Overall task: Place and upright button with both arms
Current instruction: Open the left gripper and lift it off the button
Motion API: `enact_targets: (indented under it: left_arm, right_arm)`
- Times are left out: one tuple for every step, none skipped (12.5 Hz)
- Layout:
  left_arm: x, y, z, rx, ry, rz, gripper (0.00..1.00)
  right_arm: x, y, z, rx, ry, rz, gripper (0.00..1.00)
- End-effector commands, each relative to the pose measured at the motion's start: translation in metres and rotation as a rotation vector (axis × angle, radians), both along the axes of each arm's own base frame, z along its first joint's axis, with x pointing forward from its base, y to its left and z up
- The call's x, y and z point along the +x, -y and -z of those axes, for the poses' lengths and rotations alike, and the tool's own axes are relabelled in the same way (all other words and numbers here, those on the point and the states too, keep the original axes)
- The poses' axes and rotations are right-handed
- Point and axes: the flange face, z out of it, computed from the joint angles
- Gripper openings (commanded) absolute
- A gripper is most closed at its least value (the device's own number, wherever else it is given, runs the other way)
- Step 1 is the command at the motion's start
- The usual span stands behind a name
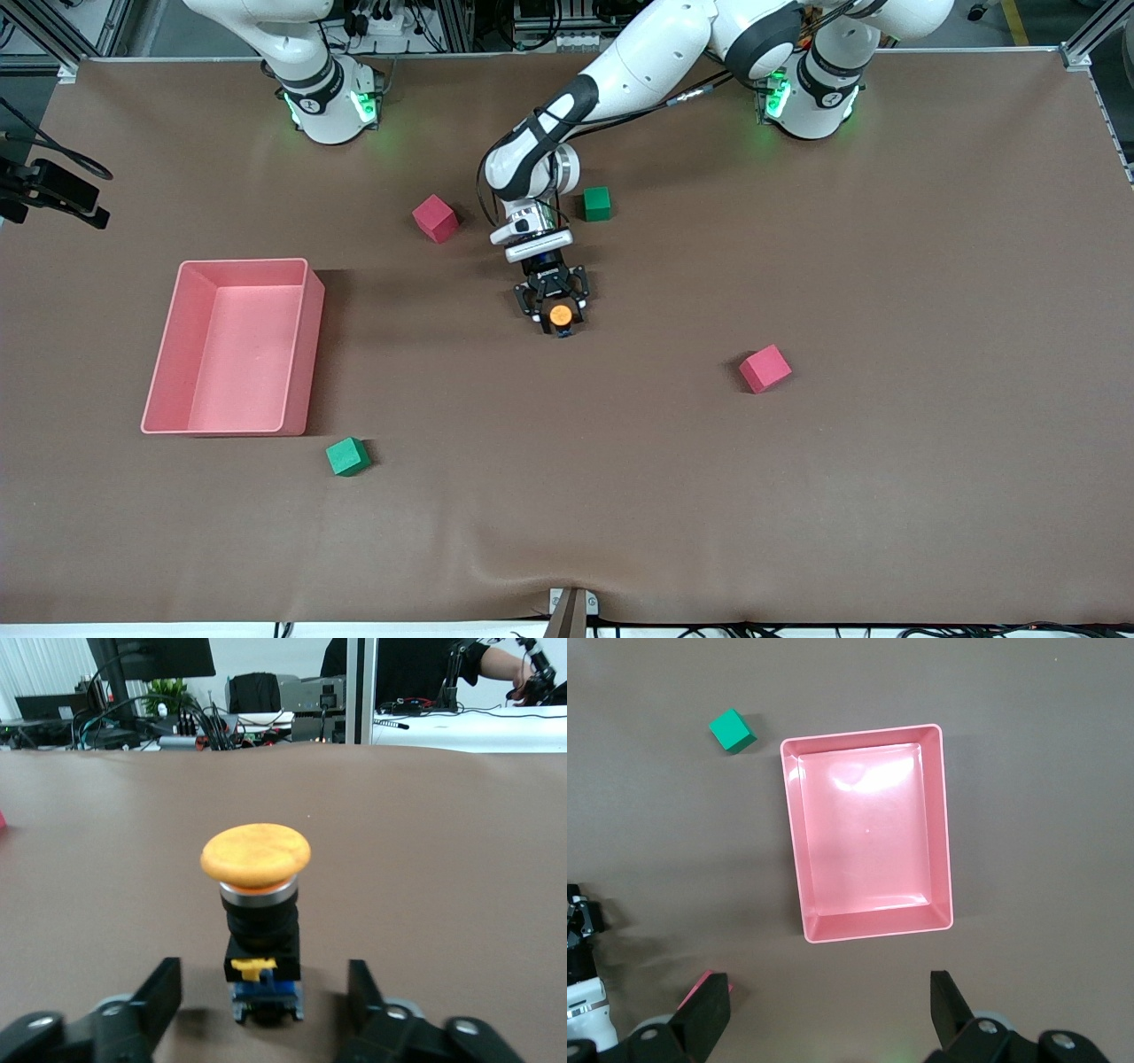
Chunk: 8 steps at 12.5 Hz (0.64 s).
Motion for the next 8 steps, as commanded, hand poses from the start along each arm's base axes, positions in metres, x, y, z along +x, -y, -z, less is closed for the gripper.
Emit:
enact_targets:
  left_arm:
    - [-0.028, 0.032, -0.052, -0.085, -0.094, -0.046, 1.00]
    - [-0.043, 0.045, -0.083, -0.130, -0.149, -0.066, 1.00]
    - [-0.055, 0.055, -0.118, -0.171, -0.201, -0.091, 1.00]
    - [-0.067, 0.061, -0.151, -0.179, -0.255, -0.108, 1.00]
    - [-0.076, 0.065, -0.185, -0.174, -0.329, -0.114, 1.00]
    - [-0.079, 0.066, -0.219, -0.190, -0.391, -0.118, 1.00]
    - [-0.078, 0.064, -0.252, -0.204, -0.446, -0.121, 1.00]
    - [-0.075, 0.060, -0.291, -0.223, -0.507, -0.114, 1.00]
  right_arm:
    - [0.000, 0.002, -0.004, -0.002, 0.003, 0.011, 1.00]
    - [0.000, 0.001, -0.004, -0.002, 0.003, 0.011, 1.00]
    - [0.000, 0.002, -0.004, -0.002, 0.003, 0.013, 1.00]
    - [0.000, 0.001, -0.004, 0.000, 0.003, 0.011, 1.00]
    - [0.002, 0.000, -0.003, 0.001, 0.002, 0.011, 1.00]
    - [0.003, 0.000, 0.000, 0.002, -0.003, 0.011, 1.00]
    - [0.003, -0.001, 0.000, 0.003, -0.003, 0.009, 1.00]
    - [0.004, -0.002, 0.000, 0.003, -0.004, 0.008, 1.00]
